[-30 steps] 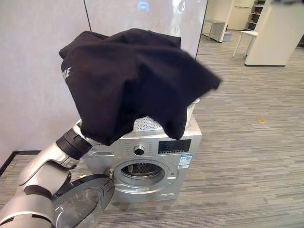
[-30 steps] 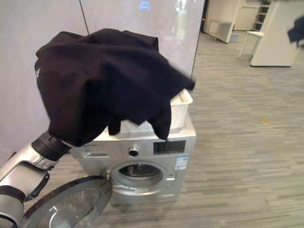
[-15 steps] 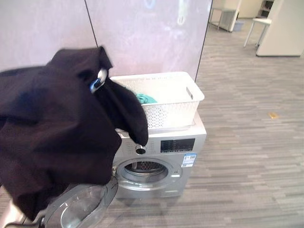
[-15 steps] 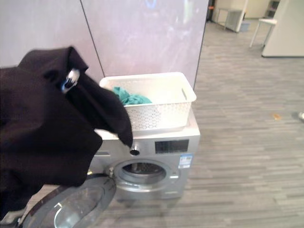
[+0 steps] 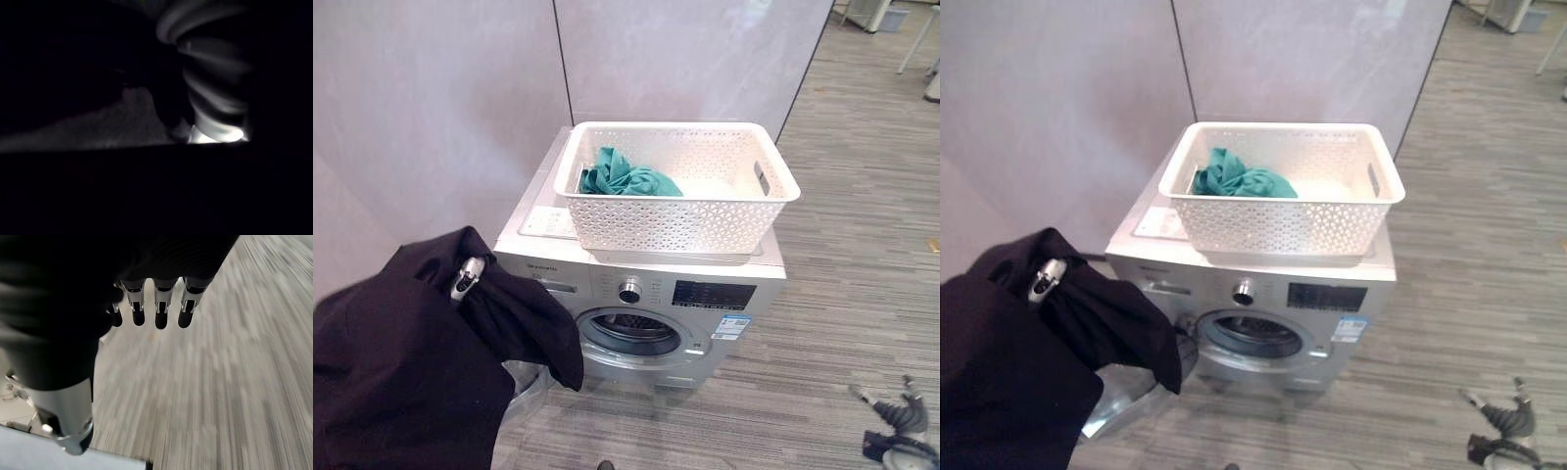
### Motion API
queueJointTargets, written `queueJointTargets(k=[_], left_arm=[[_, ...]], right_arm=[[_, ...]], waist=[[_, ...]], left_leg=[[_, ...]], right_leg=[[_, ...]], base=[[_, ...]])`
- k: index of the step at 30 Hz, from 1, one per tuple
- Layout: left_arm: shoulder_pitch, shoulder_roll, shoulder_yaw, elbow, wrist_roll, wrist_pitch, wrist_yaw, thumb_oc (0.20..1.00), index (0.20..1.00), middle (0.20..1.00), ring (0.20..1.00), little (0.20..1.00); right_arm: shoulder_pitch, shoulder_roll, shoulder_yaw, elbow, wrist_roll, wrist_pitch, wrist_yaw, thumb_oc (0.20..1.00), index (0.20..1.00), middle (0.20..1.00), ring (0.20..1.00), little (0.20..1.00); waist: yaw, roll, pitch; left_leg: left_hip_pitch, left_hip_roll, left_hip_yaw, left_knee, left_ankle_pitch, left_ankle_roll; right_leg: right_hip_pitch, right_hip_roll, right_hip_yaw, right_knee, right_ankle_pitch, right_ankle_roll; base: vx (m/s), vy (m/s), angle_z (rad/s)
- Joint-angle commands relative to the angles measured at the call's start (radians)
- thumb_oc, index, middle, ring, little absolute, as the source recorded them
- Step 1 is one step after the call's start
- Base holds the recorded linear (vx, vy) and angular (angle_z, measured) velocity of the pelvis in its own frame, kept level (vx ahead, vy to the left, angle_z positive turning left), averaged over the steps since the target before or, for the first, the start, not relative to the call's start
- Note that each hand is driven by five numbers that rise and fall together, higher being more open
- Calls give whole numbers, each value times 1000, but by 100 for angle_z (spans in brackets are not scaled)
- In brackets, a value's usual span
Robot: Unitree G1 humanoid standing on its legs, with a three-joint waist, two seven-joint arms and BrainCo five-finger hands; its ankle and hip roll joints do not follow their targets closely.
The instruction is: Grab the laundry basket,head to the washer,open it,put in the laundry and shut it.
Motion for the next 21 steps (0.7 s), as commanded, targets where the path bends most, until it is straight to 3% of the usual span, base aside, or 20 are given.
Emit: queueJointTargets(k=[1, 2, 3, 6, 8, 9, 10, 11, 12, 13, 14, 15, 17, 21], left_arm=[[-32, 29, 2, -69, -11, -27, -51, 200, 200, 200, 200, 200], [-58, 74, -39, -55, 12, -32, -53, 200, 200, 200, 200, 200], [-58, 74, -39, -55, 12, -32, -53, 200, 200, 200, 200, 200], [-107, 121, -81, -43, 43, -45, -64, 200, 200, 200, 200, 200], [-131, 144, -96, -32, 67, -67, -59, 200, 200, 200, 200, 200], [-133, 143, -97, -30, 67, -68, -59, 200, 200, 200, 200, 200], [-152, 138, -116, -25, 58, -68, -53, 200, 200, 200, 200, 200], [-154, 138, -118, -23, 58, -68, -53, 200, 200, 200, 200, 200], [-162, 129, -130, -16, 60, -69, -59, 200, 200, 200, 200, 200], [-194, 120, -147, -11, 87, -84, -38, 200, 200, 200, 200, 200], [-210, 113, -157, -4, 106, -88, -17, 200, 200, 200, 200, 200], [-215, 106, -151, 21, 122, -76, -16, 200, 200, 200, 200, 200], [-226, 115, -153, 22, 144, -85, -24, 200, 200, 200, 200, 200], [-225, 93, -165, 47, 176, -90, 1, 200, 200, 200, 200, 200]], right_arm=[[-107, -14, 47, 64, 83, -57, 24, 1000, 1000, 1000, 1000, 1000], [-149, 8, 156, 63, 61, -48, 59, 1000, 1000, 1000, 1000, 1000], [-149, 8, 156, 63, 62, -49, 59, 1000, 1000, 1000, 1000, 1000], [-212, -43, 282, 27, -49, -27, 80, 1000, 1000, 1000, 1000, 1000], [-220, -86, 305, -21, -120, -17, 77, 1000, 1000, 1000, 1000, 1000], [-221, -87, 305, -22, -120, -16, 77, 1000, 1000, 1000, 1000, 1000], [-237, -127, 296, -53, -168, -5, 48, 1000, 1000, 1000, 1000, 1000], [-237, -128, 294, -54, -169, -4, 48, 1000, 1000, 1000, 1000, 1000], [-244, -134, 281, -27, -169, 0, 34, 1000, 1000, 1000, 1000, 1000], [-293, -157, 293, 14, -177, 5, 24, 1000, 1000, 1000, 1000, 1000], [-282, -168, 301, 4, -189, 2, 15, 1000, 1000, 1000, 1000, 1000], [-253, -162, 290, 2, -189, -1, 18, 1000, 1000, 1000, 1000, 1000], [-242, -164, 285, -13, -174, -5, 27, 1000, 1000, 1000, 1000, 1000], [-252, -204, 277, 32, -156, -12, 20, 1000, 1000, 1000, 1000, 1000]], waist=[[13, -49, -3], [28, -54, 42], [28, -54, 41], [48, -43, 87], [39, -24, 123], [40, -25, 122], [26, -14, 165], [26, -13, 163], [30, -13, 168], [32, -18, 193], [36, -38, 199], [48, -51, 192], [35, -55, 200], [27, -57, 218]], left_leg=[[-50, 48, -45, 180, -150, -27], [-108, 30, -45, 270, -182, -20], [-110, 30, -45, 272, -183, -20], [-154, 20, -38, 327, -210, 2], [-152, 23, -30, 341, -224, 20], [-157, 20, -28, 345, -226, 21], [-178, 29, -38, 400, -236, 23], [-185, 28, -38, 410, -242, 23], [-185, 27, -30, 427, -262, 28], [-186, 30, -48, 475, -299, 14], [-197, 23, -56, 510, -307, 7], [-212, 32, -61, 550, -323, 5], [-234, 39, -55, 564, -330, -3], [-328, 78, -104, 649, -344, -35]], right_leg=[[-41, -69, 2, 52, -25, 45], [-101, -76, 9, 140, -44, 44], [-103, -76, 9, 141, -45, 44], [-245, -79, 9, 330, -41, 82], [-377, -112, 14, 523, 65, 148], [-384, -114, 18, 530, 63, 149], [-453, -106, 46, 596, 71, 154], [-459, -107, 46, 603, 67, 153], [-456, -148, 25, 552, 49, 139], [-475, -194, 50, 439, 39, 122], [-445, -172, 69, 424, 29, 115], [-429, -165, 49, 432, -25, 102], [-463, -153, 52, 476, -18, 98], [-501, -130, -15, 571, -78, 76]], base=[[-148, 45, -2], [-148, 45, -1], [-249, 86, -1], [-142, 101, -9], [-111, 129, -22], [-141, 98, -28], [-74, 38, -14], [0, 0, 0], [102, -123, 14], [159, -198, 2], [160, -271, 1], [45, -198, -4], [-47, -120, 24], [-67, -178, 48]])
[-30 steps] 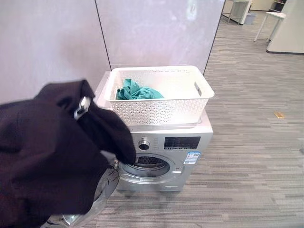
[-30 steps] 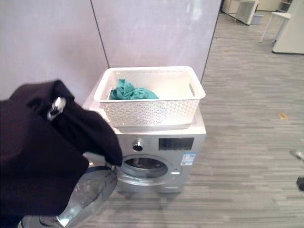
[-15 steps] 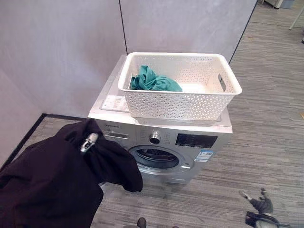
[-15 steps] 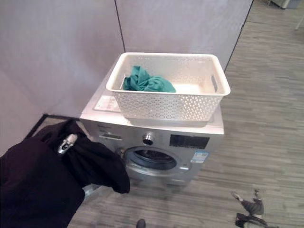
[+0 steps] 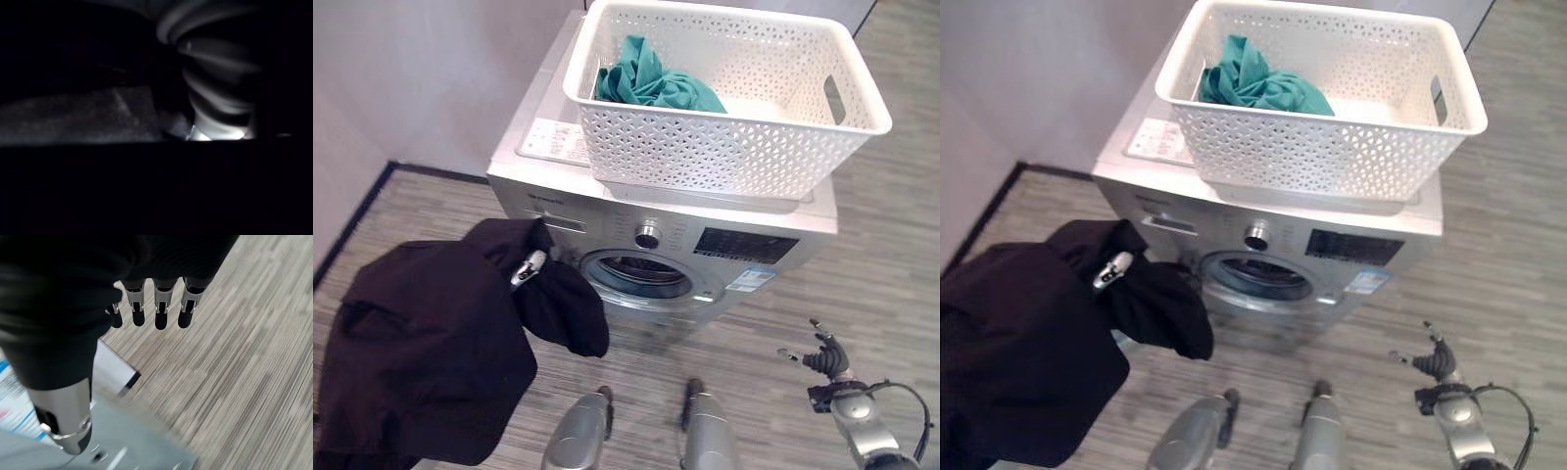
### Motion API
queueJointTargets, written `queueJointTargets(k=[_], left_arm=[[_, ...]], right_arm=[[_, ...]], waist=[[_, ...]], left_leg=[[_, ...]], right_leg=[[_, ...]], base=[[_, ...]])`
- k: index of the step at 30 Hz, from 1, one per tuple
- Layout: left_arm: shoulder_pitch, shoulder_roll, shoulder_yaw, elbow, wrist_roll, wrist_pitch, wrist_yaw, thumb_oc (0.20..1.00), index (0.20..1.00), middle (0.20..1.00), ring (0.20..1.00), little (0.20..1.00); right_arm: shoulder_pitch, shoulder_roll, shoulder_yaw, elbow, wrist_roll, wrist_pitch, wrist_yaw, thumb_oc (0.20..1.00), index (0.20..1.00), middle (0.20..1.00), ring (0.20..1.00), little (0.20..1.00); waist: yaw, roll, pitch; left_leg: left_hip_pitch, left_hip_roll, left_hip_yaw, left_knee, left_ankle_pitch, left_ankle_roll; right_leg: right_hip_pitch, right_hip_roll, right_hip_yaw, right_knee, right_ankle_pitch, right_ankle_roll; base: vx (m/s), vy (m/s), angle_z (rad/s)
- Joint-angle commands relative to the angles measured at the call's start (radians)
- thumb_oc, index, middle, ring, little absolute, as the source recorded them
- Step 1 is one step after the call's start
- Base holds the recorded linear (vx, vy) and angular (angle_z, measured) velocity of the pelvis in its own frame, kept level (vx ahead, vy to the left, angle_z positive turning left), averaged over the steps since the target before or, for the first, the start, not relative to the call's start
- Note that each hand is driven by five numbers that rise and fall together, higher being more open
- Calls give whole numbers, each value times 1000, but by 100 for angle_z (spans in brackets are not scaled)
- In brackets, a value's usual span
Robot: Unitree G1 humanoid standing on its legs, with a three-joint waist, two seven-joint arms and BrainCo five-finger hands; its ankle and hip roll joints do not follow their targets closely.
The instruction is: Grab the laundry basket,head to the washer,open it,put in the laundry and shut it.
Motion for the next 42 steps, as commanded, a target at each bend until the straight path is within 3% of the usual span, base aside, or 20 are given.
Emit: queueJointTargets(k=[1, 11, 19, 26, 27, 33, 36, 38, 41, 42], left_arm=[[-17, -13, 3, -53, 48, -66, 27, 200, 200, 200, 200, 200], [-1, -80, -1, -4, 89, -74, 106, 200, 200, 200, 200, 200], [-50, -112, -11, 16, 146, -100, 171, 200, 200, 200, 200, 200], [-117, -167, -26, 218, 245, -94, 291, 200, 200, 200, 200, 200], [-171, -169, -41, 301, 291, -87, 330, 200, 200, 200, 200, 200], [-427, -252, -114, 587, 206, -80, 406, 200, 200, 200, 200, 200], [-562, -261, -116, 719, 188, -83, 440, 200, 200, 200, 200, 200], [-737, -291, -125, 875, 83, -88, 464, 200, 200, 200, 200, 200], [-988, -233, -113, 1138, 1, -76, 480, 200, 200, 200, 200, 200], [-998, -230, -114, 1148, -3, -78, 475, 200, 200, 200, 200, 200]], right_arm=[[-43, -74, -15, 27, 26, -34, -34, 1000, 1000, 1000, 1000, 1000], [-26, -93, -17, -62, 9, -45, -54, 1000, 1000, 1000, 1000, 1000], [-36, -116, -54, -35, 31, -50, -91, 1000, 1000, 1000, 1000, 1000], [-56, -99, -26, 21, 41, -50, -102, 1000, 1000, 1000, 1000, 1000], [-80, -102, -23, 57, 28, -30, -131, 1000, 1000, 1000, 1000, 1000], [-197, -41, -45, 132, 217, -55, -155, 1000, 1000, 1000, 1000, 1000], [-239, -37, 2, 107, 213, -59, -147, 1000, 1000, 1000, 1000, 1000], [-273, -55, 44, 40, 177, -57, -158, 1000, 1000, 1000, 1000, 1000], [-307, -77, 58, -3, 181, -69, -167, 1000, 1000, 1000, 1000, 1000], [-311, -76, 57, -3, 181, -68, -167, 1000, 1000, 1000, 1000, 1000]], waist=[[-35, 24, -26], [-33, 33, 41], [-34, 46, 73], [-53, 40, 91], [-62, 44, 94], [-107, 53, 113], [-132, 43, 119], [-174, 26, 128], [-231, -1, 124], [-231, -2, 126]], left_leg=[[-4, 82, -49, 51, -64, -10], [-155, 67, -46, 143, -85, -19], [-312, 47, -39, 332, -162, -21], [-432, 44, -30, 421, -186, -13], [-441, 49, -27, 443, -222, -7], [-514, 65, -3, 510, -250, 15], [-549, 81, 12, 560, -269, 21], [-570, 105, 11, 597, -288, 28], [-601, 137, 8, 630, -302, 25], [-604, 138, 7, 632, -303, 24]], right_leg=[[-34, -2, -64, 14, -3, 27], [-190, -21, -64, 144, -53, 11], [-324, -31, -75, 290, -120, 0], [-440, -17, -61, 353, -133, -5], [-459, -8, -58, 376, -163, 1], [-553, 33, -37, 412, -164, -2], [-596, 65, -23, 444, -176, -8], [-631, 97, -13, 478, -190, -11], [-666, 125, -8, 498, -198, -12], [-669, 126, -8, 500, -198, -13]], base=[[-83, -126, 54], [-48, -5, 5], [-6, 13, 8], [13, 4, 0], [82, 38, -3], [23, 56, -25], [40, 35, -58], [53, 1, -48], [41, -36, -20], [47, -33, -42]])
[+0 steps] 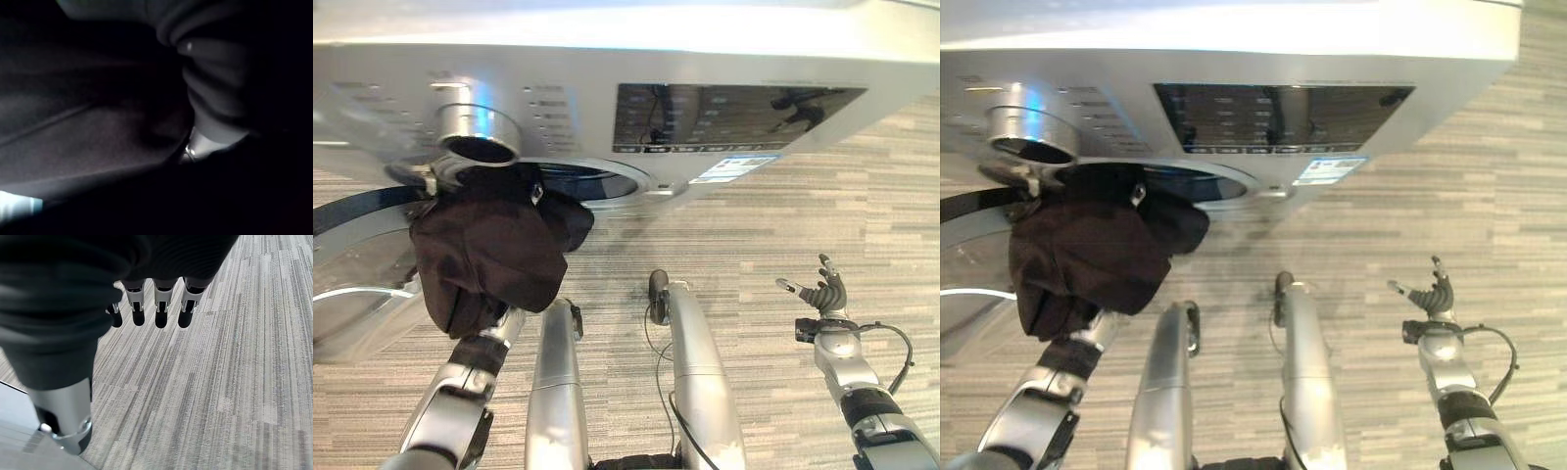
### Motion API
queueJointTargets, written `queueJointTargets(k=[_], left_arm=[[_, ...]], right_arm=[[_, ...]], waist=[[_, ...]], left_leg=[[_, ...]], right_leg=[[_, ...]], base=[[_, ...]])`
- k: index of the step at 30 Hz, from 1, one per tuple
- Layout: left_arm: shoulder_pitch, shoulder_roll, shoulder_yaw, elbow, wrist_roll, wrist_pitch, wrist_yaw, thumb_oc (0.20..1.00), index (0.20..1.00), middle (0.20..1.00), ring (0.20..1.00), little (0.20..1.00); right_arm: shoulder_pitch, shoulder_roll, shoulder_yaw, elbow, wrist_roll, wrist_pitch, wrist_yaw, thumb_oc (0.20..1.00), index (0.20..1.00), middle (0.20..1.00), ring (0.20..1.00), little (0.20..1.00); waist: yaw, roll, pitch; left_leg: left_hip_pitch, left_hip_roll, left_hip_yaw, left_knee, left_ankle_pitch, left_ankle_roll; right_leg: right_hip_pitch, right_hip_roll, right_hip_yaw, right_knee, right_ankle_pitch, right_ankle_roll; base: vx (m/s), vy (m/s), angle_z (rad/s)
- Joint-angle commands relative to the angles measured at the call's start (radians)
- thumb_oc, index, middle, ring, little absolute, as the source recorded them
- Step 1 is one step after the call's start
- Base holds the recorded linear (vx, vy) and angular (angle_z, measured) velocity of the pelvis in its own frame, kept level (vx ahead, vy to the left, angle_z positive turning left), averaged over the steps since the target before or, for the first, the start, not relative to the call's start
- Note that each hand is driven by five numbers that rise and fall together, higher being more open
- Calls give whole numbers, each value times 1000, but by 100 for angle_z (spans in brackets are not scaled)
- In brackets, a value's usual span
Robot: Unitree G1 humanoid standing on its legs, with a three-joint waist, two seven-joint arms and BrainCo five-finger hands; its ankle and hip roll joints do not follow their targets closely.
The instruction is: Grab the laundry basket,head to the washer,open it,put in the laundry and shut it.
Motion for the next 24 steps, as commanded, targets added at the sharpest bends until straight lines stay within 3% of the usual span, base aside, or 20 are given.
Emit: queueJointTargets(k=[1, 3, 4, 5, 7, 10, 14, 17, 18, 19, 21, 24], left_arm=[[-187, 107, 56, 232, -144, -33, 25, 200, 200, 200, 200, 200], [-253, 142, 83, 323, -193, -27, 13, 200, 200, 200, 200, 200], [-315, 186, 88, 382, -216, -21, 16, 200, 200, 200, 200, 200], [-422, 292, 76, 452, -233, -8, 12, 200, 200, 200, 200, 200], [-477, 343, 70, 489, -258, -3, 0, 200, 200, 200, 200, 200], [-695, 490, -3, 534, -292, -5, 19, 200, 200, 200, 200, 200], [-868, 536, -123, 486, -162, -51, 140, 200, 200, 200, 200, 200], [-857, 511, -178, 443, -7, -59, 229, 200, 200, 200, 200, 200], [-798, 494, -143, 474, -13, -42, 214, 395, 395, 395, 395, 395], [-771, 484, -133, 517, 9, -12, 202, 1000, 1000, 1000, 1000, 1000], [-753, 474, -138, 547, 33, 13, 180, 1000, 1000, 1000, 1000, 1000], [-693, 446, -171, 701, 120, 152, 35, 1000, 1000, 1000, 1000, 1000]], right_arm=[[12, -78, -13, 23, -2, -48, -40, 1000, 1000, 1000, 1000, 1000], [0, -77, -2, 30, 0, -53, -37, 1000, 1000, 1000, 1000, 1000], [-9, -76, 5, 35, 7, -55, -36, 1000, 1000, 1000, 1000, 1000], [-5, -83, 6, 46, 19, -61, -26, 1000, 1000, 1000, 1000, 1000], [-8, -82, 7, 51, 27, -64, -17, 1000, 1000, 1000, 1000, 1000], [66, -110, -13, 27, 8, -61, -4, 1000, 1000, 1000, 1000, 1000], [201, -91, -66, -24, -48, -61, -44, 1000, 1000, 1000, 1000, 1000], [252, -70, -57, -135, -113, -74, -83, 1000, 1000, 1000, 1000, 1000], [260, -75, -16, -180, -153, -74, -82, 1000, 1000, 1000, 1000, 1000], [253, -72, 7, -187, -166, -78, -82, 1000, 1000, 1000, 1000, 1000], [240, -70, 28, -189, -173, -76, -77, 1000, 1000, 1000, 1000, 1000], [200, -101, 100, -207, -199, -65, -34, 1000, 1000, 1000, 1000, 1000]], waist=[[-61, -36, -64], [-80, -44, -72], [-97, -51, -79], [-131, -64, -93], [-139, -72, -100], [-162, -72, -94], [-167, -48, -87], [-141, -47, -58], [-136, -46, -48], [-135, -44, -45], [-134, -42, -43], [-137, -44, -48]], left_leg=[[39, 20, -22, 23, -56, 67], [15, 33, -20, 41, -59, 63], [1, 47, -18, 47, -63, 59], [-35, 78, -17, 77, -63, 52], [-65, 98, -17, 104, -67, 50], [-163, 155, -31, 220, -89, 48], [-226, 171, -46, 284, -91, 47], [-268, 172, -64, 340, -95, 57], [-276, 172, -72, 364, -96, 62], [-280, 170, -75, 375, -93, 63], [-284, 170, -75, 378, -92, 64], [-295, 165, -66, 383, -86, 63]], right_leg=[[10, -6, -49, -43, -49, 44], [-11, 4, -51, -38, -44, 44], [-30, 16, -52, -37, -40, 46], [-65, 39, -55, -34, -26, 51], [-94, 55, -61, -25, -20, 54], [-179, 73, -93, 29, -24, 74], [-238, 65, -120, 68, -29, 88], [-292, 65, -135, 98, -30, 88], [-302, 66, -136, 111, -32, 84], [-308, 68, -135, 118, -33, 84], [-312, 71, -134, 124, -32, 83], [-325, 68, -125, 137, -30, 74]], base=[[34, -20, -43], [29, -15, -42], [27, -12, -39], [35, -18, -33], [30, -20, -42], [35, -32, -60], [48, -32, -5], [67, -21, -11], [35, -16, -28], [25, -20, -20], [5, -5, -11], [6, -5, 4]])
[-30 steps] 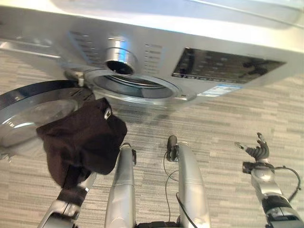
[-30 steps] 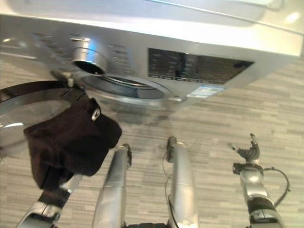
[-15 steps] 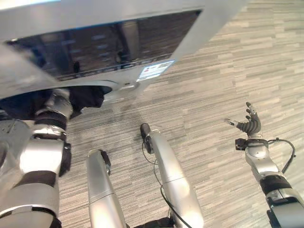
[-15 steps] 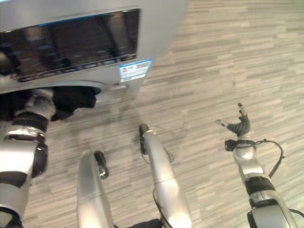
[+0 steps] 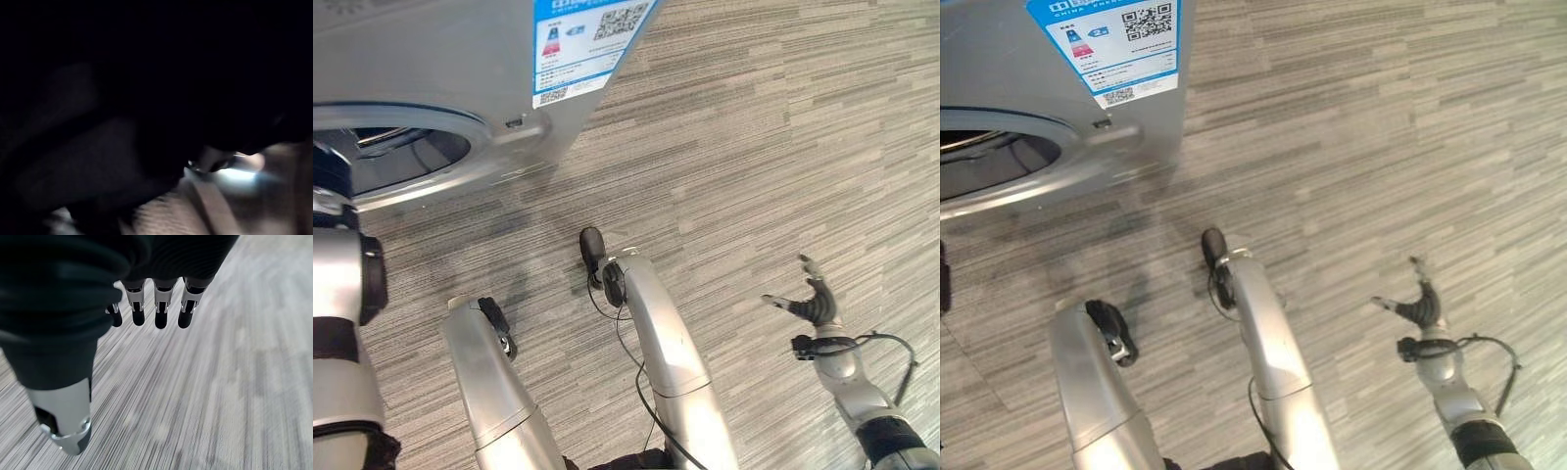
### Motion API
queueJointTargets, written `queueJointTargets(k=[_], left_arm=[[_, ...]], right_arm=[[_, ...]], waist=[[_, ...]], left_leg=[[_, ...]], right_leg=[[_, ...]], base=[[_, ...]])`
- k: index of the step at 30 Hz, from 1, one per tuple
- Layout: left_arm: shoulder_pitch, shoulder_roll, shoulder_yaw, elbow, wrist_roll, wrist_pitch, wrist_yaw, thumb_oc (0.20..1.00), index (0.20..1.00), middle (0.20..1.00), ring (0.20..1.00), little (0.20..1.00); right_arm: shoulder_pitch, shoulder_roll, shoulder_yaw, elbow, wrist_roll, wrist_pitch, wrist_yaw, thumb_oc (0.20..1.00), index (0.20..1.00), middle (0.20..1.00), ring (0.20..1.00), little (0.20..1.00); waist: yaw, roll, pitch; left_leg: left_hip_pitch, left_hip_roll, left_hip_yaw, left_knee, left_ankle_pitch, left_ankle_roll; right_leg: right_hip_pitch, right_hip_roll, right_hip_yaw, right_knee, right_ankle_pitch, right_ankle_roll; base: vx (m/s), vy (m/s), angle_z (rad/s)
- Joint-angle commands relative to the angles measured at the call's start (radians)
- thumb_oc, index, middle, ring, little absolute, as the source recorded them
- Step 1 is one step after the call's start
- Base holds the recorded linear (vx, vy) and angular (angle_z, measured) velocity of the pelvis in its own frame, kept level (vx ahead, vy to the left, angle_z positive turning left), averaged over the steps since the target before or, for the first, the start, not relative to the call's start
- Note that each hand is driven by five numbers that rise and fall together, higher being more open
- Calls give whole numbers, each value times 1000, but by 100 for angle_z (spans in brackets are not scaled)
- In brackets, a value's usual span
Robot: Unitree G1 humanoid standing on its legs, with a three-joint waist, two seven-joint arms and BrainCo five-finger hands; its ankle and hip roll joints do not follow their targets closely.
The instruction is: Grab the laundry basket,head to the washer,open it,put in the laundry and shut it.
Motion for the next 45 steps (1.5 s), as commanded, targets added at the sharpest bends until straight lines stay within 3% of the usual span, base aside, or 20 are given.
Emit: queueJointTargets(k=[1, 2, 4, 7, 12, 13, 14, 15, 17, 18, 19, 20, 22, 25, 29, 33, 35, 41, 42, 45], left_arm=[[18, 15, -46, 62, 102, 84, -134, 1000, 1000, 1000, 1000, 1000], [5, 1, -94, 119, 201, 141, -169, 1000, 1000, 1000, 1000, 1000], [-4, 0, -154, 135, 302, 176, -215, 1000, 1000, 1000, 1000, 1000], [-56, -3, -238, 139, 450, 203, -177, 1000, 1000, 1000, 1000, 1000], [-58, -23, -266, 162, 593, 238, -155, 1000, 1000, 1000, 1000, 1000], [-46, -45, -258, 161, 653, 251, -124, 1000, 1000, 1000, 1000, 1000], [-24, -47, -250, 159, 677, 259, -119, 1000, 1000, 1000, 1000, 1000], [10, -74, -247, 128, 671, 231, -144, 1000, 1000, 1000, 1000, 1000], [37, -53, -207, 100, 558, 200, -183, 1000, 1000, 1000, 1000, 1000], [16, -43, -313, 104, 667, 215, -233, 1000, 1000, 1000, 1000, 1000], [23, -34, -319, 144, 682, 236, -275, 1000, 1000, 1000, 1000, 1000], [-45, -37, -480, 178, 1024, 306, -180, 1000, 1000, 1000, 1000, 1000], [-14, -22, -498, 129, 1078, 313, -159, 1000, 1000, 1000, 1000, 1000], [32, -53, -410, 158, 944, 277, -252, 1000, 1000, 1000, 1000, 1000], [2, -21, -425, 153, 1005, 291, -142, 1000, 1000, 1000, 1000, 1000], [73, -66, -384, 164, 993, 286, -164, 1000, 1000, 1000, 1000, 1000], [154, -127, -285, 185, 949, 287, -144, 1000, 1000, 1000, 1000, 1000], [409, -164, -97, 82, 917, 245, -14, 1000, 1000, 1000, 1000, 1000], [556, -193, -53, 18, 937, 232, 31, 1000, 1000, 1000, 1000, 1000], [684, -289, 36, 16, 861, 204, 7, 1000, 1000, 1000, 1000, 1000]], right_arm=[[4, -48, 11, -12, -21, -6, 10, 1000, 1000, 1000, 1000, 1000], [-9, -56, 19, 2, -2, 0, 25, 1000, 1000, 1000, 1000, 1000], [-12, -59, 24, 5, 4, 2, 44, 1000, 1000, 1000, 1000, 1000], [-21, -66, 57, 29, 1, -1, 74, 1000, 1000, 1000, 1000, 1000], [-35, -56, 102, 44, -13, 4, 106, 1000, 1000, 1000, 1000, 1000], [-25, -55, 129, 41, -25, 4, 124, 1000, 1000, 1000, 1000, 1000], [-18, -59, 131, 37, -29, 3, 128, 1000, 1000, 1000, 1000, 1000], [-69, -29, 165, 198, 5, -5, 121, 1000, 1000, 1000, 1000, 1000], [-61, -46, 167, 193, 21, 2, 147, 1000, 1000, 1000, 1000, 1000], [-67, -63, 172, 178, 18, 0, 162, 1000, 1000, 1000, 1000, 1000], [-87, -90, 170, 190, 29, -4, 173, 1000, 1000, 1000, 1000, 1000], [-95, -89, 185, 176, -8, -9, 198, 1000, 1000, 1000, 1000, 1000], [-73, -123, 176, 139, -1, -31, 206, 1000, 1000, 1000, 1000, 1000], [-95, -139, 146, 147, 32, -18, 191, 1000, 1000, 1000, 1000, 1000], [-35, -96, 144, 145, 5, -16, 191, 1000, 1000, 1000, 1000, 1000], [-66, -73, 185, 189, -8, -16, 175, 1000, 1000, 1000, 1000, 1000], [-51, -52, 204, 210, -21, -10, 186, 1000, 1000, 1000, 1000, 1000], [-11, -23, 163, 231, -26, -5, 159, 1000, 1000, 1000, 1000, 1000], [5, -5, 140, 248, -34, -7, 141, 1000, 1000, 1000, 1000, 1000], [7, 16, 105, 299, -25, 15, 136, 1000, 1000, 1000, 1000, 1000]], waist=[[-22, 25, -53], [-25, 29, -61], [-29, 30, -66], [-35, 36, -80], [-39, 34, -91], [-51, 29, -96], [-56, 25, -97], [-55, 28, -96], [-52, 33, -89], [-63, 25, -90], [-67, 18, -96], [-73, 14, -112], [-77, 10, -118], [-71, 16, -115], [-69, 29, -124], [-66, 27, -118], [-64, 27, -107], [-22, 34, -96], [-5, 30, -96], [23, 39, -98]], left_leg=[[92, -29, 15, 42, 47, 122], [89, -34, 22, 33, 48, 120], [89, -37, 24, 19, 55, 118], [101, -46, 30, -40, 64, 119], [164, -74, 59, -176, 87, 123], [233, -92, 75, -283, 122, 108], [270, -100, 84, -329, 138, 104], [333, -118, 107, -428, 168, 108], [388, -140, 117, -514, 204, 115], [396, -141, 120, -537, 215, 115], [381, -139, 116, -537, 217, 117], [357, -134, 108, -545, 228, 109], [342, -128, 108, -537, 235, 100], [302, -127, 102, -499, 226, 100], [256, -119, 96, -443, 209, 107], [272, -126, 98, -469, 216, 114], [370, -159, 102, -597, 262, 110], [602, -198, 125, -791, 320, 107], [677, -220, 136, -877, 377, 106], [840, -244, 143, -1017, 419, 101]], right_leg=[[72, -46, -6, -57, -60, 147], [74, -55, -6, -63, -53, 145], [75, -58, -7, -72, -47, 143], [90, -60, -3, -112, -29, 141], [161, -63, 23, -214, 9, 137], [234, -79, 43, -304, 39, 127], [272, -80, 51, -350, 52, 127], [341, -85, 77, -447, 93, 129], [401, -96, 107, -532, 131, 136], [409, -94, 116, -561, 148, 137], [409, -89, 121, -582, 155, 136], [392, -92, 119, -603, 178, 143], [374, -93, 113, -589, 173, 144], [340, -97, 112, -557, 160, 142], [297, -96, 93, -512, 144, 139], [308, -100, 91, -532, 153, 138], [390, -129, 107, -619, 180, 137], [587, -153, 122, -749, 212, 137], [655, -162, 121, -814, 250, 131], [804, -174, 114, -898, 268, 137]], base=[[0, 0, 0], [-7, -31, 3], [-20, -31, 4], [-24, -29, 7], [-61, -24, 11], [-79, -55, 31], [-168, -36, 53], [-141, 10, 50], [-149, 49, 16], [-140, 32, -12], [-135, -11, -13], [-94, -39, -4], [-34, -42, 4], [1, -10, -1], [28, 9, -9], [4, -1, -2], [-6, 7, 2], [5, 2, 14], [-25, 11, 27], [56, 22, 19]])
